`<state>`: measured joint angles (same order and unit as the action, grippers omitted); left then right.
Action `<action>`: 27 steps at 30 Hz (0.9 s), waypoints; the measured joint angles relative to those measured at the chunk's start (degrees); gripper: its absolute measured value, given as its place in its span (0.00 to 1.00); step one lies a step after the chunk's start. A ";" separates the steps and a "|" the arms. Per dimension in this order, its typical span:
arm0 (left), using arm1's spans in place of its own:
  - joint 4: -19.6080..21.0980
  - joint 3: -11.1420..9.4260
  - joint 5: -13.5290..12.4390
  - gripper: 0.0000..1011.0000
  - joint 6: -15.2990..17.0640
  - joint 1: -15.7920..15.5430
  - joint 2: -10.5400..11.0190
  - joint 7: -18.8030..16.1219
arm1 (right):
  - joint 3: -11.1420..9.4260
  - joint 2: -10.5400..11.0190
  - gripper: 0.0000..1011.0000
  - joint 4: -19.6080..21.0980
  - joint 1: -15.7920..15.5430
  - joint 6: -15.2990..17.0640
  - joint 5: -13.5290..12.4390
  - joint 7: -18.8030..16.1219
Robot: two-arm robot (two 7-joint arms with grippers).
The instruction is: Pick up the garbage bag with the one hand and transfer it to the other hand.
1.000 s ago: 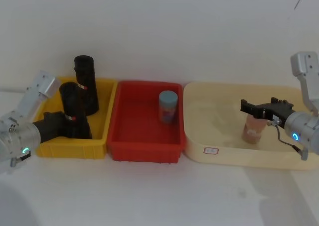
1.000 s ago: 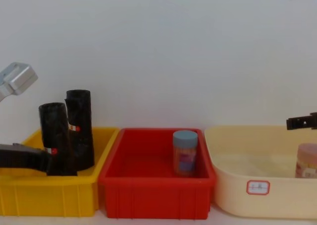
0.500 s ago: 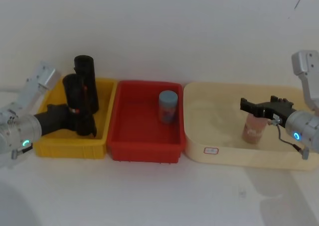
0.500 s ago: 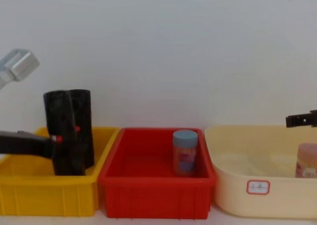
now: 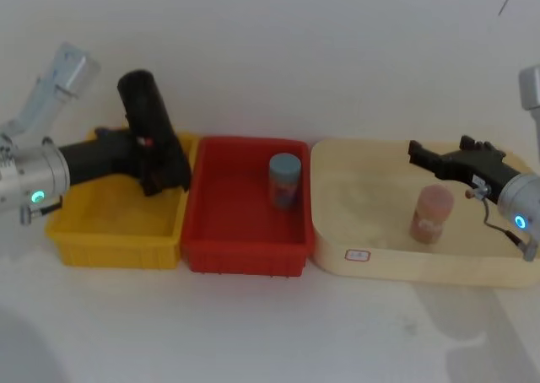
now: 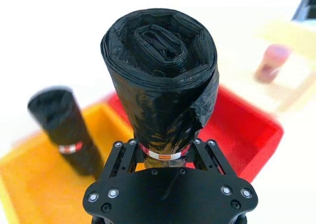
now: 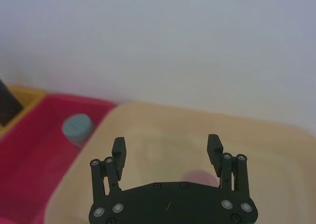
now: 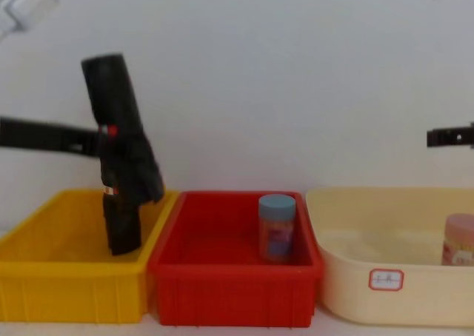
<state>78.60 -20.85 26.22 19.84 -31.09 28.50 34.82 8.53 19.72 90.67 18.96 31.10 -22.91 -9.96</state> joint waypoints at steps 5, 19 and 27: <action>1.83 0.63 2.10 0.42 0.96 -1.73 0.63 2.95 | -0.88 0.58 0.99 2.91 -1.21 -1.29 -1.18 -1.58; -0.37 -1.12 4.47 0.42 1.39 -6.43 -0.55 8.28 | -0.70 1.76 0.99 7.16 -1.71 -3.97 -3.59 -5.94; -9.58 -6.25 2.03 0.42 -0.23 -11.69 -4.49 10.66 | 1.71 1.78 0.99 5.40 0.80 -6.07 -3.38 -8.05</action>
<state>69.03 -27.10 28.25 19.61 -42.79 24.01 45.48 10.24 21.50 96.07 19.76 25.03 -26.28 -18.01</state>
